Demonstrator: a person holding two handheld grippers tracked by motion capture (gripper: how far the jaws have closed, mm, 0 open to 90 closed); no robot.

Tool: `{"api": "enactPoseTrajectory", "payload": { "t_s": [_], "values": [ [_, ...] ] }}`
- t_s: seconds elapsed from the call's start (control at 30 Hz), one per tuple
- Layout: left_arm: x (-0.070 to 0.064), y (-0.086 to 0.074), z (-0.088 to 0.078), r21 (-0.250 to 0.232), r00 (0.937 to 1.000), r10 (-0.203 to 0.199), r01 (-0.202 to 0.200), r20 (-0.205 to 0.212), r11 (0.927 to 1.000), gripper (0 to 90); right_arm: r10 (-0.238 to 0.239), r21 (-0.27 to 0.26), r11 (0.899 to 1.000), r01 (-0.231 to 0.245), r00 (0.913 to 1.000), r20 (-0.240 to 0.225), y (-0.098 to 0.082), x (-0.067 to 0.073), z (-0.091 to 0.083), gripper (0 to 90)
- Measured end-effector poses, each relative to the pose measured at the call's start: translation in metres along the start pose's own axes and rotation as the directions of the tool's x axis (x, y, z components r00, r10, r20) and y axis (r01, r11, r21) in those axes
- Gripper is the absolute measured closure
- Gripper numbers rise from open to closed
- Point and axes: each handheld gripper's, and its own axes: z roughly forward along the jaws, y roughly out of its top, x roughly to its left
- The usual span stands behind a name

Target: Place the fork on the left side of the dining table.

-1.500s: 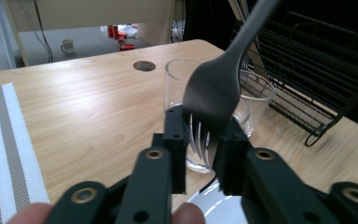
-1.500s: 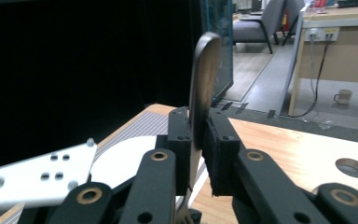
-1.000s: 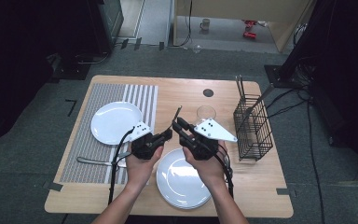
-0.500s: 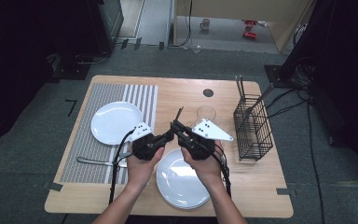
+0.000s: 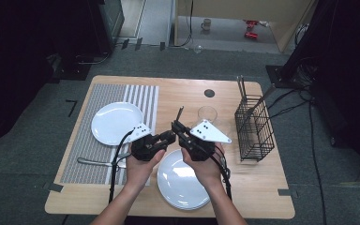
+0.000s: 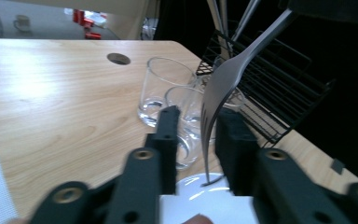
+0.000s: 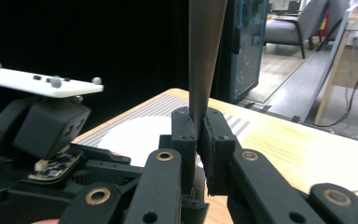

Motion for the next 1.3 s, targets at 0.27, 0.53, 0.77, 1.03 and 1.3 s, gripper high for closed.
{"api": "enactPoseTrajectory", "payload": {
  "t_s": [0.27, 0.53, 0.77, 1.03, 1.3],
  "values": [
    [0.004, 0.003, -0.015, -0.047, 0.9978, 0.054, -0.056, -0.039, 0.9973, 51.7, 0.021, 0.006, 1.0, -0.021, 0.9994, 0.026, -0.002, -0.006, -0.001, 85.1],
    [0.007, 0.013, -0.032, -0.08, 0.995, 0.084, -0.088, -0.054, 0.9928, 48.4, 0.014, 0.015, 1.0, -0.015, 0.9992, 0.037, -0.006, -0.006, -0.001, 85.0],
    [0.001, 0.026, -0.04, -0.111, 0.9874, 0.129, -0.139, -0.091, 0.984, 38.9, 0.013, 0.022, 1.0, -0.014, 0.9992, 0.039, -0.009, -0.005, 0.0, 84.9],
    [-0.003, 0.037, -0.043, -0.108, 0.988, 0.127, -0.136, -0.088, 0.9848, 36.8, 0.005, 0.042, 0.999, -0.007, 0.9991, 0.042, -0.014, -0.005, 0.0, 84.9],
    [-0.013, 0.054, -0.046, -0.118, 0.9869, 0.154, -0.159, -0.049, 0.9803, 34.3, 0.0, 0.059, 0.998, -0.002, 0.9992, 0.039, -0.019, -0.004, 0.003, 84.9]
  ]
}}
